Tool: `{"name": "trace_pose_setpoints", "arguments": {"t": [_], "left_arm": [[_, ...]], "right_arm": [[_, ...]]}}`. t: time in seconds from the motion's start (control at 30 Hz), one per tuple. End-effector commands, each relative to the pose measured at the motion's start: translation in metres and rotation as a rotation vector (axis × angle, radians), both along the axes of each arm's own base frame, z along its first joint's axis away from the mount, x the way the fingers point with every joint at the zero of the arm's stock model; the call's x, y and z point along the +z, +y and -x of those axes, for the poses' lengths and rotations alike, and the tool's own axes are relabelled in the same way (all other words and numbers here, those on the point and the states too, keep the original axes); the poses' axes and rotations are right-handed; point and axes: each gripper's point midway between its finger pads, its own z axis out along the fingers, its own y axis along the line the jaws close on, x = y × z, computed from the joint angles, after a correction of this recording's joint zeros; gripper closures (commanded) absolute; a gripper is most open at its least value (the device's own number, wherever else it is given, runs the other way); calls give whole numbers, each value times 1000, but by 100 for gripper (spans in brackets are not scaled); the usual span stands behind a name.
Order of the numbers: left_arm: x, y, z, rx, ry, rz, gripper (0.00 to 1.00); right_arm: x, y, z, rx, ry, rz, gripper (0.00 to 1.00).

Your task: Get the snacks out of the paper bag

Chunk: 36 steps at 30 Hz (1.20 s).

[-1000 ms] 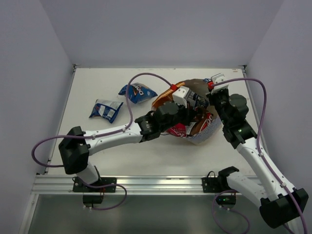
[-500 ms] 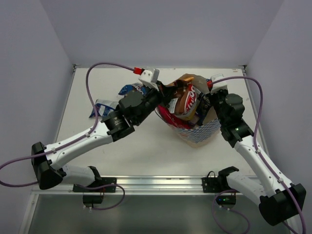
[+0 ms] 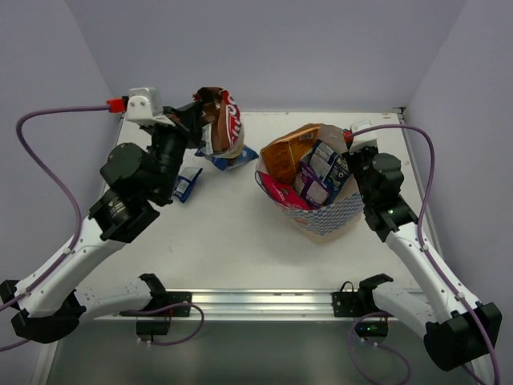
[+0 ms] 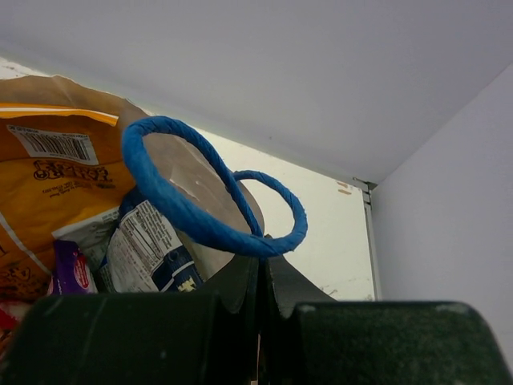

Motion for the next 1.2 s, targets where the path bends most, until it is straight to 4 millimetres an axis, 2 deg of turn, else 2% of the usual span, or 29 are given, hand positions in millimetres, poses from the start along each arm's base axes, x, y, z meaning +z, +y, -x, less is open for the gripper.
{"name": "trace_pose_setpoints", "arguments": {"t": [0.0, 0.07, 0.13, 0.27, 0.3, 0.37, 0.4, 0.43, 0.47, 0.53, 0.57, 0.63, 0.67, 0.7, 0.73, 0.77, 0.8, 0.87, 0.9, 0.93, 0.97, 1.0, 1.1, 1.13, 1.17], "left_arm": [[-39, 42, 2, 170, 101, -93, 100], [-54, 55, 11, 179, 135, -102, 100], [-74, 58, 14, 181, 186, -141, 100], [-135, 54, 15, 172, 329, -256, 100], [-156, 52, 13, 176, 369, -287, 100], [-184, 45, 8, 177, 419, -310, 100], [-196, 44, 5, 194, 433, -324, 100], [-225, 44, 1, 208, 468, -371, 100], [-240, 37, -9, 216, 477, -379, 100], [-267, 36, -25, 234, 516, -379, 100], [-296, 34, -35, 242, 576, -406, 100], [-317, 38, -51, 246, 644, -375, 100], [-325, 34, -62, 250, 670, -362, 94], [-324, 31, -69, 244, 674, -352, 86], [-321, 25, -74, 218, 674, -340, 69], [-316, 17, -78, 194, 666, -345, 59], [-292, 8, -86, 167, 625, -314, 34], [-262, -4, -89, 103, 570, -292, 14], [-232, -10, -92, 82, 521, -263, 7], [-217, -13, -89, 46, 501, -266, 1], [-203, -15, -88, 31, 481, -260, 0], [-174, -19, -88, 9, 437, -235, 0], [-140, -30, -75, -103, 379, -247, 0], [-125, -42, -66, -189, 347, -249, 0], [-118, -47, -61, -237, 320, -274, 0]], "right_arm": [[21, -9, 0, -41, -82, -29, 100], [22, -9, 0, -39, -84, -31, 100], [24, -9, 0, -38, -89, -36, 100], [27, -6, 1, -25, -91, -47, 100], [27, -6, 2, -21, -92, -51, 100], [29, -4, 3, -8, -96, -55, 100], [31, -3, 3, -4, -100, -55, 100], [32, -3, 4, -1, -105, -57, 100], [32, -1, 5, 12, -102, -56, 100], [36, 2, 5, 29, -105, -55, 100], [37, 4, 7, 45, -103, -53, 100], [38, 6, 7, 59, -104, -48, 100], [39, 7, 9, 65, -107, -44, 100], [40, 9, 9, 76, -107, -44, 100], [40, 9, 9, 81, -107, -44, 100], [41, 10, 10, 88, -106, -37, 100], [43, 13, 11, 103, -111, -34, 100], [51, 13, 10, 108, -129, -27, 100], [54, 14, 9, 109, -133, -24, 100], [58, 14, 9, 109, -142, -20, 100], [67, 14, 9, 111, -163, -10, 100], [69, 14, 7, 111, -165, -2, 100], [85, 14, 5, 112, -198, 8, 100], [86, 15, 3, 115, -201, 13, 100], [93, 19, 4, 134, -215, 13, 100]]}}
